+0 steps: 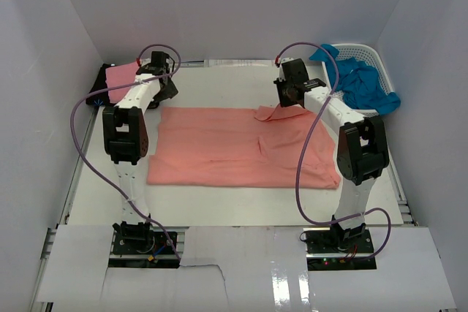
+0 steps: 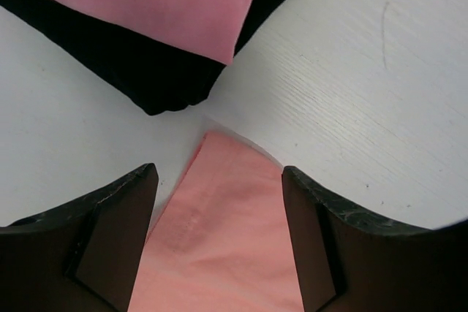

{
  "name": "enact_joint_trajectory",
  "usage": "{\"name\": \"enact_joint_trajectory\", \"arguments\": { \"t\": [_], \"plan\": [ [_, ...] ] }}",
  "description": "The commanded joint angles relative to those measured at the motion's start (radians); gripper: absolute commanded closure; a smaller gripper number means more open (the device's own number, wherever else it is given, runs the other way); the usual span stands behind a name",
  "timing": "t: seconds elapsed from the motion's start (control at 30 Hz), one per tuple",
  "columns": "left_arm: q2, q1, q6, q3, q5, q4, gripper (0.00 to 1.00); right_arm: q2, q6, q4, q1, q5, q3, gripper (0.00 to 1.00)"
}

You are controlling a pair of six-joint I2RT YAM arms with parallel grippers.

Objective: Fold and stack the t-shirts
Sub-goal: Grap the side of the flattened tshirt furthest away from the robot with both arms

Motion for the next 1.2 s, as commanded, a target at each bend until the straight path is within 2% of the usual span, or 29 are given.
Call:
{"name": "enact_joint_trajectory", "arguments": {
  "t": [0.0, 0.7, 1.0, 1.17],
  "plan": [
    [0.002, -0.006, -0.009, 0.005, -0.001, -0.007, 0.21, 0.001, -0.011, -0.001, 0.002, -0.013, 0.053, 0.92],
    [0.039, 0.008, -0.025, -0.029, 0.014, 0.013, 0.26, -0.003, -0.038, 0.002, 0.002, -0.015, 0.027, 0.92],
    [0.047, 0.035, -0.045, -0.04, 0.071, 0.025, 0.28, -0.014, -0.04, 0.012, 0.002, -0.029, -0.015, 0.92],
    [0.056, 0.043, -0.047, -0.049, 0.06, 0.03, 0.37, -0.022, -0.04, 0.015, 0.002, -0.026, -0.021, 0.92]
  ]
}}
